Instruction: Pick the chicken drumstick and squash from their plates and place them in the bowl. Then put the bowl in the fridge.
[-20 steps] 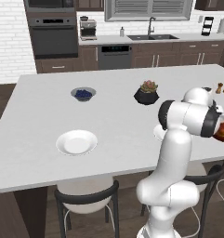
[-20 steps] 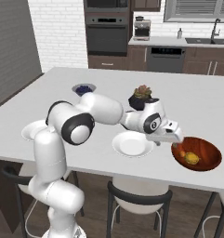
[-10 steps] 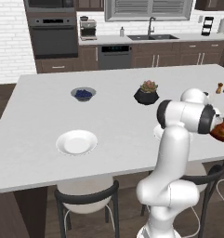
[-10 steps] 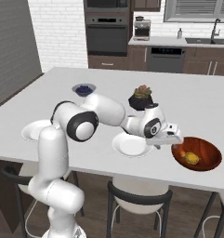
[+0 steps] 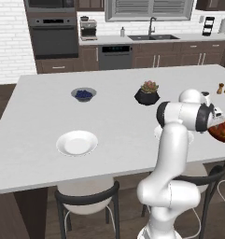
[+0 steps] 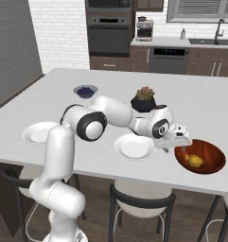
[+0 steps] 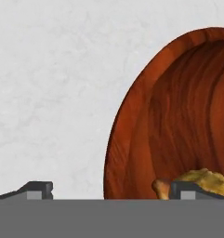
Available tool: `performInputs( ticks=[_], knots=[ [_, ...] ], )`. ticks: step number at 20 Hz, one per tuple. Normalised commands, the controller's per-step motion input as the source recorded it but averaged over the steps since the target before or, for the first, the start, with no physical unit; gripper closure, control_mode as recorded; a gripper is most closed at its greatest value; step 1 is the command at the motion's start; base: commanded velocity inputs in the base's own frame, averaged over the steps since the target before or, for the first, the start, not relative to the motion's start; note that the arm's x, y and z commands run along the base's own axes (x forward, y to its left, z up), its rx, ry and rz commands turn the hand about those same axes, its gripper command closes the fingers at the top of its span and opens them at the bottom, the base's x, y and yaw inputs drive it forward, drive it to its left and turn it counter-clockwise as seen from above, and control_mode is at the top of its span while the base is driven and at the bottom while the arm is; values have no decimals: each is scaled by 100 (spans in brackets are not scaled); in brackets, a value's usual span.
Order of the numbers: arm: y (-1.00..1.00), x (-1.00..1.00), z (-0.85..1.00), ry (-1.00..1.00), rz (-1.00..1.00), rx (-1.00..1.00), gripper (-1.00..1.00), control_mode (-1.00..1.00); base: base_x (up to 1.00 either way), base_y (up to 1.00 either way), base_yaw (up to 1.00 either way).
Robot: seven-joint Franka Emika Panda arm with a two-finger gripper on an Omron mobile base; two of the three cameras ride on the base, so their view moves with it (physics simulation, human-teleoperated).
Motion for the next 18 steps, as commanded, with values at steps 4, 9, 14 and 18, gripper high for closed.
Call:
performInputs(
  ticks=[4, 9, 14, 18],
  knots=[
    [-5, 11, -28, 9, 1, 0, -100, -100, 0, 0, 0],
    [-4, 6, -31, 5, 0, 0, -100, -100, 0, 0, 0],
    [-7, 0, -14, 1, 0, 0, 100, -100, 0, 0, 0],
    [-25, -6, 0, 0, 0, 0, 100, -100, 0, 0, 0]
  ],
)
